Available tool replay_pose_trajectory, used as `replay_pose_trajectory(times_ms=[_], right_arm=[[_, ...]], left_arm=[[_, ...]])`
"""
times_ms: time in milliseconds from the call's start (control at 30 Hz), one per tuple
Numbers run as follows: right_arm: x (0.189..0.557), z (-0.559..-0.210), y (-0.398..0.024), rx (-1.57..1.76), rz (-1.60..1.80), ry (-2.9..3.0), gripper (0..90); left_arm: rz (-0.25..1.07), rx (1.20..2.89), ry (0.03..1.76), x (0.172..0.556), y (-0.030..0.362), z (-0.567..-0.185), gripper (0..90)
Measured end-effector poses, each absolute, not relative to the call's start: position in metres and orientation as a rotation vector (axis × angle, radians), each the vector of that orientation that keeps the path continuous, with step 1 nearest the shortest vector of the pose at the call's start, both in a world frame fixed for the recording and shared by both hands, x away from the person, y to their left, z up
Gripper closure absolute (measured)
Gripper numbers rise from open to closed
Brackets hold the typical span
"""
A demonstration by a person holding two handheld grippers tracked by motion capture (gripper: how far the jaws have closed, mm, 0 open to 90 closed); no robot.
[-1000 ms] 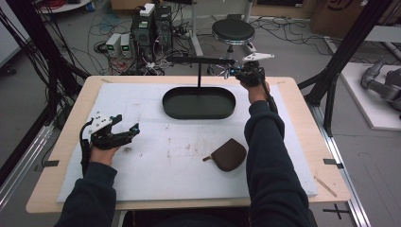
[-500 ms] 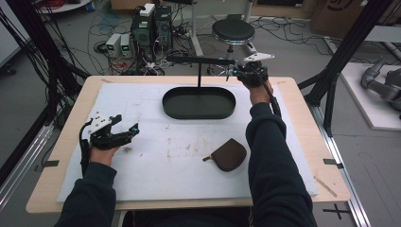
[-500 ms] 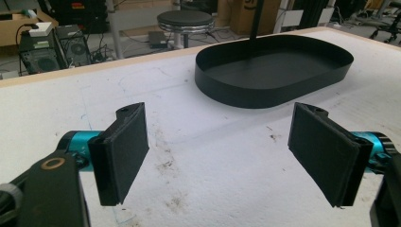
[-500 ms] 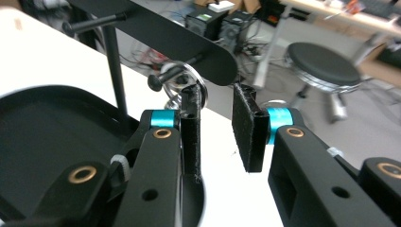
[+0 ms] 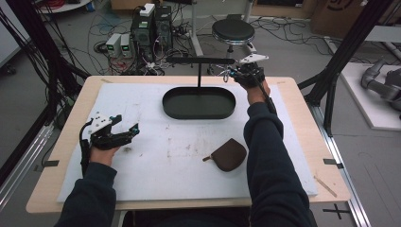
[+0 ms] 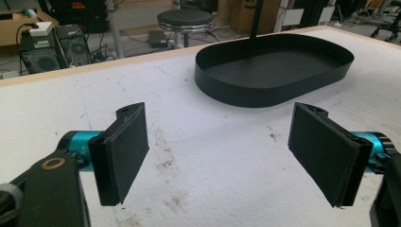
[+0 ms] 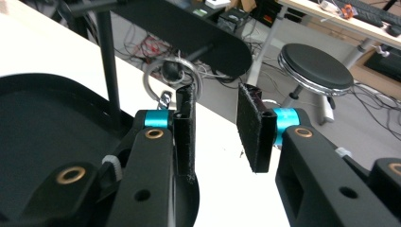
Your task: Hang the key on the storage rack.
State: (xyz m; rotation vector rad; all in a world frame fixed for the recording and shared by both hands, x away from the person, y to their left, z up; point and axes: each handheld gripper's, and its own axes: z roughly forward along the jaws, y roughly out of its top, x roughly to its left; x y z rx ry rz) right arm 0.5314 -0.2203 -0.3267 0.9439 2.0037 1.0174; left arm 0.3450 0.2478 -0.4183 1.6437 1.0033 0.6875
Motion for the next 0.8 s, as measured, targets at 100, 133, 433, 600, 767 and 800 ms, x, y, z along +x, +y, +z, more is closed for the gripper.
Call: replay_pose_trajectory(times_ms=[100, 133, 433, 600, 767, 800], right_arm=[[0.534, -0.331, -0.218, 0.963, 1.001, 2.012, 65.5], [0.534, -0.332, -0.218, 0.967, 1.006, 2.011, 65.3], [0.517, -0.320, -0.231, 0.974, 1.072, 2.066, 47.7], [0.488, -0.309, -0.255, 0.921, 1.134, 2.112, 39.3], [0.442, -0.304, -0.281, 0.889, 1.139, 2.134, 28.0], [0.434, -0.306, -0.285, 0.900, 1.124, 2.139, 26.7]], left_arm=[[0.688, 1.644, 1.003, 0.345, 0.248, -0.418, 20.7], [0.688, 1.644, 1.003, 0.345, 0.248, -0.418, 20.7], [0.690, 1.641, 1.004, 0.345, 0.249, -0.418, 20.7], [0.688, 1.636, 1.007, 0.344, 0.250, -0.418, 20.7], [0.684, 1.634, 1.007, 0.344, 0.251, -0.418, 20.8], [0.684, 1.633, 1.006, 0.344, 0.251, -0.418, 20.8]])
